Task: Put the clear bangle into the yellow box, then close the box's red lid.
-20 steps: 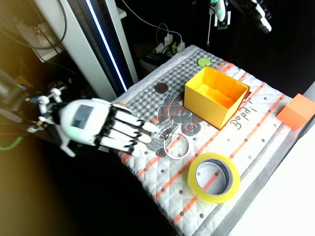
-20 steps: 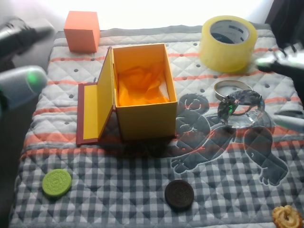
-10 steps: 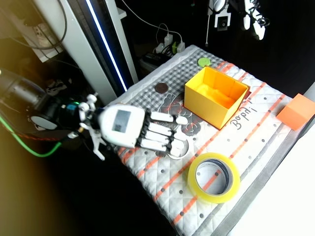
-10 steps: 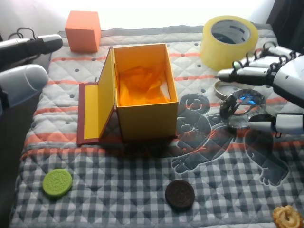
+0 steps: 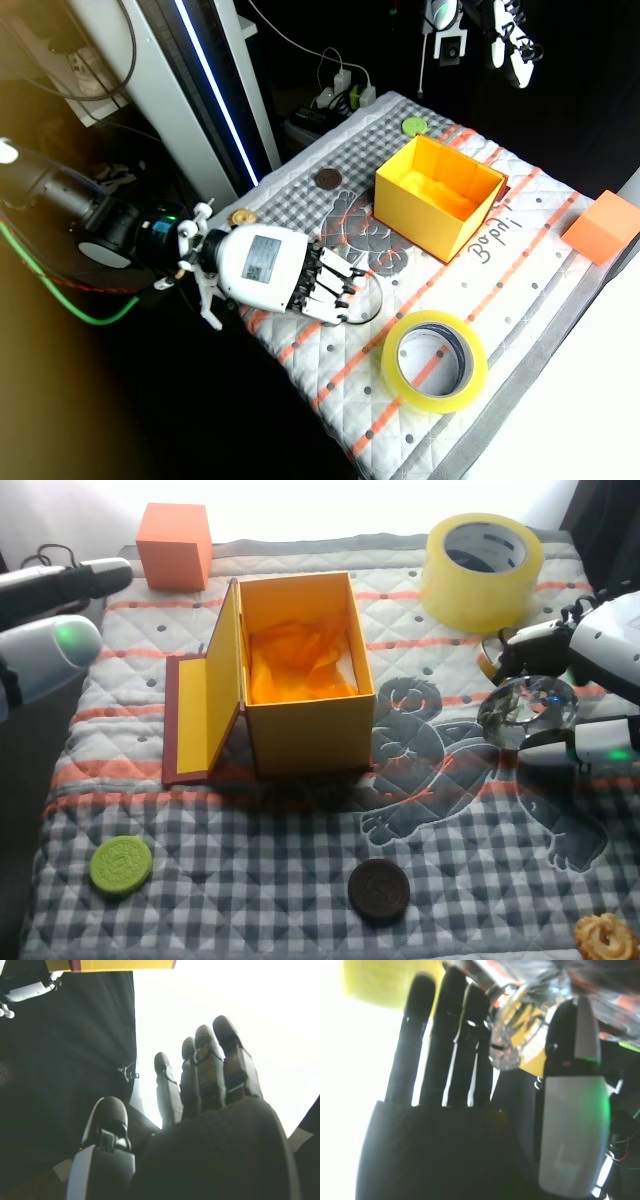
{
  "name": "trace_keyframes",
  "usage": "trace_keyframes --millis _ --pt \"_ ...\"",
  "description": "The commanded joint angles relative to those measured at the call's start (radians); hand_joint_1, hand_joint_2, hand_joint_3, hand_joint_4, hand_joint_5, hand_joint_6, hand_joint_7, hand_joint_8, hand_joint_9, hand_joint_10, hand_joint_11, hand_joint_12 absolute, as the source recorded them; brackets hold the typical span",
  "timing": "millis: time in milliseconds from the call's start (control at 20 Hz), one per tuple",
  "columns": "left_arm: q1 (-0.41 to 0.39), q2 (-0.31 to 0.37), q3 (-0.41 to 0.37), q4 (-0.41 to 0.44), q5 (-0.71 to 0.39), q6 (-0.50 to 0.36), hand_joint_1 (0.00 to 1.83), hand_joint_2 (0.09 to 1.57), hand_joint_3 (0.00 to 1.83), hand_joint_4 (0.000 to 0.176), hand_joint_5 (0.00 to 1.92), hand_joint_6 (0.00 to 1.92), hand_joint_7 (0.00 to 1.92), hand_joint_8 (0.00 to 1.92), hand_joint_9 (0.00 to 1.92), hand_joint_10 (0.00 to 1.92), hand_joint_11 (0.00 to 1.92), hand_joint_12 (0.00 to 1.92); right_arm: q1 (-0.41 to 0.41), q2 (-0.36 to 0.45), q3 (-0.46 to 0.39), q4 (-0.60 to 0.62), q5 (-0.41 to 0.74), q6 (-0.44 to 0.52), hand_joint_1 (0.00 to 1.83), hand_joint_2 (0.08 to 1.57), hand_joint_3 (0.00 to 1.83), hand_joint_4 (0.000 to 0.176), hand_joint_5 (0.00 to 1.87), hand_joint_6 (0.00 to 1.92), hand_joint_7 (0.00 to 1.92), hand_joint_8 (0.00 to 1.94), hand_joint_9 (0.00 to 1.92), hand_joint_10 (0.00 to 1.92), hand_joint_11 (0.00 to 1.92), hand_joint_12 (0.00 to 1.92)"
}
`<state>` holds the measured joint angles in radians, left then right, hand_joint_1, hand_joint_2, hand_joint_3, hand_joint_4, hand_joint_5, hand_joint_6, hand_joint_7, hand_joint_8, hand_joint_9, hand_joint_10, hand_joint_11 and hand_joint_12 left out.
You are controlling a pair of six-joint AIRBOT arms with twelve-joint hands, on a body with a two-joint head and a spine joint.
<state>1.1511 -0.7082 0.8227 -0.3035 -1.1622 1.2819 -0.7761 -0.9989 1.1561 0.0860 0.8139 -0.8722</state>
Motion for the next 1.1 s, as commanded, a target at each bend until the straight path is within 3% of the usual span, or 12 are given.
trace_keyframes --millis 0,150,200,300,450,550,600,650,700,800,950,1050 --pt "-0.01 -0.001 0.006 -0.001 -0.125 -0.008 0.1 1.24 0.0 0.163 0.4 0.0 0.3 0.0 0.28 0.0 0.0 0.54 0.022 0.018 -0.015 -0.032 0.145 0.012 1.23 1.15 0.0 0.0 0.87 1.0 0.99 1.32 1.02 1.21 0.9 1.53" --pt "-0.01 -0.004 0.008 -0.001 -0.122 -0.01 0.1 1.24 0.0 0.176 0.35 0.0 0.32 0.0 0.3 0.01 0.0 0.52 0.088 0.041 -0.034 -0.095 0.236 0.039 1.23 1.13 0.0 0.0 0.82 1.15 1.1 0.87 1.25 0.21 1.03 0.78" --pt "-0.01 -0.007 0.01 -0.001 -0.119 -0.011 0.09 1.24 0.0 0.176 0.34 0.0 0.33 0.01 0.31 0.01 0.0 0.53 0.116 0.04 -0.035 -0.115 0.258 0.048 1.24 1.13 0.0 0.0 0.82 1.14 1.11 0.86 1.3 0.09 1.1 0.68" --pt "-0.012 -0.011 0.016 -0.001 -0.113 -0.012 0.05 1.25 0.0 0.176 0.33 0.0 0.31 0.0 0.29 0.0 0.0 0.46 0.179 0.021 -0.034 -0.148 0.299 0.053 1.13 1.18 0.0 0.0 0.86 1.15 1.23 0.15 1.36 0.03 1.13 0.67" --pt "-0.013 -0.013 0.022 -0.002 -0.11 -0.012 0.08 1.25 0.0 0.176 0.33 0.0 0.29 0.0 0.28 0.0 0.0 0.4 0.27 -0.022 -0.017 -0.176 0.308 0.053 1.15 1.12 0.0 0.0 0.98 0.97 1.37 0.02 1.47 0.03 1.24 0.62" --pt "-0.021 -0.018 0.029 -0.002 -0.1 -0.012 0.05 1.26 0.0 0.174 0.31 0.0 0.27 0.0 0.26 0.0 0.0 0.34 0.31 -0.067 -0.004 -0.188 0.308 0.053 1.16 1.09 0.0 0.0 1.04 0.87 1.53 0.05 1.63 0.15 1.19 1.28" --pt "-0.025 -0.021 0.034 -0.002 -0.094 -0.012 0.03 1.26 0.0 0.17 0.32 0.0 0.28 0.0 0.27 0.0 0.0 0.36 0.328 -0.091 0.001 -0.192 0.306 0.053 1.16 1.09 0.0 0.0 1.04 0.86 1.53 0.26 1.43 1.01 1.22 1.57" --pt "-0.029 -0.024 0.038 -0.001 -0.089 -0.012 0.01 1.26 0.0 0.168 0.33 0.01 0.29 0.0 0.28 0.01 0.0 0.36 0.342 -0.116 0.008 -0.192 0.303 0.053 1.17 1.11 0.0 0.0 0.99 0.95 1.25 0.95 1.23 1.56 1.17 1.85" --pt "-0.033 -0.026 0.041 -0.001 -0.085 -0.012 0.07 1.25 0.0 0.155 0.36 0.0 0.31 0.0 0.3 0.01 0.0 0.43 0.354 -0.14 0.015 -0.191 0.297 0.053 1.14 1.15 0.0 0.0 0.91 1.08 1.18 0.52 1.2 0.81 1.1 1.19" --pt "-0.046 -0.033 0.048 0.003 -0.074 -0.012 0.09 1.24 0.0 0.15 0.38 0.0 0.33 0.0 0.33 0.0 0.0 0.52 0.366 -0.191 0.032 -0.18 0.276 0.053 1.13 1.16 0.0 0.0 0.89 1.11 1.32 0.08 1.38 0.15 1.25 0.62" --pt "-0.074 -0.049 0.061 0.015 -0.048 -0.012 0.07 1.24 0.0 0.152 0.38 0.0 0.32 0.0 0.31 0.0 0.0 0.44 0.368 -0.239 0.056 -0.152 0.231 0.053 1.14 1.15 0.0 0.0 0.91 1.08 1.37 0.0 1.49 0.01 1.32 0.59" --pt "-0.089 -0.053 0.064 0.023 -0.042 -0.012 0.07 1.23 0.0 0.152 0.38 0.0 0.32 0.0 0.31 0.0 0.0 0.43 0.364 -0.244 0.059 -0.125 0.219 0.053 1.26 1.08 0.0 0.0 0.95 0.91 1.19 0.75 1.45 0.01 1.18 0.78"
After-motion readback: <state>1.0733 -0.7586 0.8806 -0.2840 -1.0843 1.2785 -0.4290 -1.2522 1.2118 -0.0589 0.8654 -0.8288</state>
